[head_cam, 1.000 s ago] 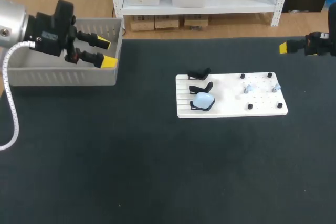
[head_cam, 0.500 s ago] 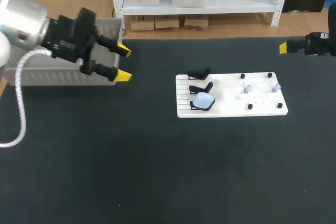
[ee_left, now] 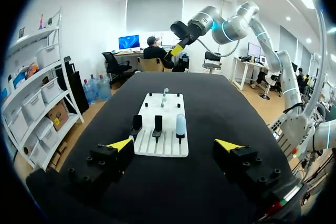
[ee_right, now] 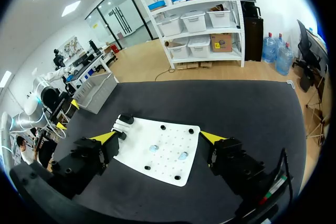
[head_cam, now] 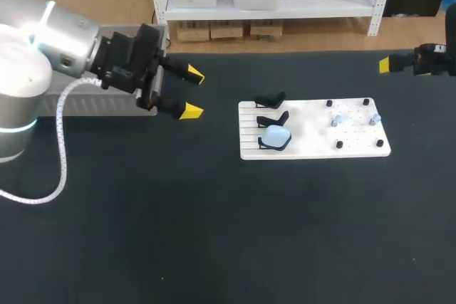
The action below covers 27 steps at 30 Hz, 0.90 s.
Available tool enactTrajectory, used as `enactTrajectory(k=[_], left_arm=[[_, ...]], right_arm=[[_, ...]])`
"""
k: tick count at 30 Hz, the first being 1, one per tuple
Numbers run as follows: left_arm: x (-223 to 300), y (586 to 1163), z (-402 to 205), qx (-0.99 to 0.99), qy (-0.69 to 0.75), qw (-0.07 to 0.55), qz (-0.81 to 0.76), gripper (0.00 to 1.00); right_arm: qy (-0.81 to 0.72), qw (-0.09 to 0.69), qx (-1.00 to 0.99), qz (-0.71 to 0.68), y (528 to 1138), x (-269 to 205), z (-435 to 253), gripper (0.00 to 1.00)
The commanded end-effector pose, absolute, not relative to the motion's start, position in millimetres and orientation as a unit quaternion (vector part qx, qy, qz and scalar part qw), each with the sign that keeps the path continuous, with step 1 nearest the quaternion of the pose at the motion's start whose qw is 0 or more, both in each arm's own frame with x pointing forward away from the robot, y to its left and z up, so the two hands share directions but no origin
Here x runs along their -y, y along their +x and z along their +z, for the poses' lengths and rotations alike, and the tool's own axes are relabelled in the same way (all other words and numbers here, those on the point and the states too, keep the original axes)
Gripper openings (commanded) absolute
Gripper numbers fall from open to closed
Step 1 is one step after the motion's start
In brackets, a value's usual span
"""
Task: Pick up each earbud case from the left stands, insert the matching earbuds, close the lid, and place the case in the box.
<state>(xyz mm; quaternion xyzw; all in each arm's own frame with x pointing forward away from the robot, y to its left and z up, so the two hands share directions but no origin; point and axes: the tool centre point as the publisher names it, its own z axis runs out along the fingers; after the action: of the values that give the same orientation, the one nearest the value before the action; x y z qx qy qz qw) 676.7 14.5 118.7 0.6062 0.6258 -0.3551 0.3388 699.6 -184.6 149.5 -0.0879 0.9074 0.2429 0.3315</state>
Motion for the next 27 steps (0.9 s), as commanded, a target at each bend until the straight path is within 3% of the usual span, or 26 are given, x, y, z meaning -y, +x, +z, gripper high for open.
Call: enactTrajectory(k=[1,17,27], left_arm=[[-15,677,118,-0.625,0.606,0.34,-0.355,1.0],[-6,672,92,-0.641,0.57,0.338,-0.387,1.0],[31,669,76,-0.603,0.607,0.34,-0.389,1.0]], right_arm=[[-0.088,0.331,-0.908,0.243,699,185,150,1.0],[-0.088,0.331,-0.908,0.243,699,185,150,1.0],[-0.088,0.331,-0.908,0.243,699,185,150,1.0]])
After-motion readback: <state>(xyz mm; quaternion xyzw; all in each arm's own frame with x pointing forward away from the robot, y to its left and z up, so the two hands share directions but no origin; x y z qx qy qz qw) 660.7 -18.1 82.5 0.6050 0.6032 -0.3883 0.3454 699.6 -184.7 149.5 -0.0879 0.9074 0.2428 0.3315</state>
